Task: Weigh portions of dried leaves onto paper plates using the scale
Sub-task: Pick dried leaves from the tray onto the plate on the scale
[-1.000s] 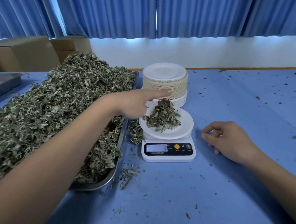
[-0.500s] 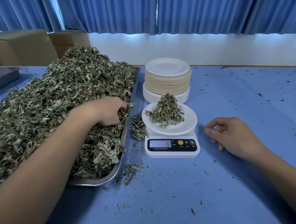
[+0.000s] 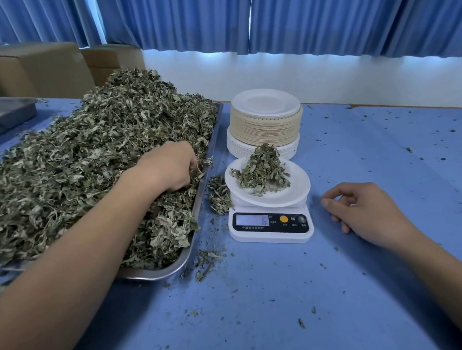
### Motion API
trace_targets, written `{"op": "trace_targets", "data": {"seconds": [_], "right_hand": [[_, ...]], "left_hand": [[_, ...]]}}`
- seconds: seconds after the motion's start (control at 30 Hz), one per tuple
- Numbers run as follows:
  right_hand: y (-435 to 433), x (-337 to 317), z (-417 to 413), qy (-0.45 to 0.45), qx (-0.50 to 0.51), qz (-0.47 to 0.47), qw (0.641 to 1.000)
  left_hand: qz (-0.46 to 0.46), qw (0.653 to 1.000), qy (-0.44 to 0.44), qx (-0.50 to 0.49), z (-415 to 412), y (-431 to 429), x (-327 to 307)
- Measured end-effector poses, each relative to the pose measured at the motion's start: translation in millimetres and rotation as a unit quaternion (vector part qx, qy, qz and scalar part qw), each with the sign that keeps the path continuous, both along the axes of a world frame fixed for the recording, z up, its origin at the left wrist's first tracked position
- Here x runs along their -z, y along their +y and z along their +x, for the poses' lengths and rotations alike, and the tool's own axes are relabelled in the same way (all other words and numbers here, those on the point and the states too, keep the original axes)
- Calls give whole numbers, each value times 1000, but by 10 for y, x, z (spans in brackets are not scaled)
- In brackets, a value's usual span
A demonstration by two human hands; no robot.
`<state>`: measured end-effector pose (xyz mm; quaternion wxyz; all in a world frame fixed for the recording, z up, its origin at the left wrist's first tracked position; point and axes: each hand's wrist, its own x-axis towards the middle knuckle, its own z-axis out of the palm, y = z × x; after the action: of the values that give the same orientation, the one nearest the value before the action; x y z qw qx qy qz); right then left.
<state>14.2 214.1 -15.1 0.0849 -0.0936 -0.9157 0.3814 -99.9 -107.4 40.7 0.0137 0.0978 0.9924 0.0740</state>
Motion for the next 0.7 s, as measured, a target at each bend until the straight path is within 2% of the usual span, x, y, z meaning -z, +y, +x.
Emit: {"op": "trace_targets", "data": {"seconds": [0.2, 0.47, 0.7], "right_hand": [[-1, -3, -5, 0, -4, 11, 1000], [9, 5, -8, 4, -5, 5, 1000], [12, 11, -10, 4, -9, 7, 1000]], "left_hand": [[25, 987, 150, -43, 42, -14, -194], [20, 977, 205, -45, 127, 50, -300], [159, 954, 254, -7, 194, 72, -385]]}}
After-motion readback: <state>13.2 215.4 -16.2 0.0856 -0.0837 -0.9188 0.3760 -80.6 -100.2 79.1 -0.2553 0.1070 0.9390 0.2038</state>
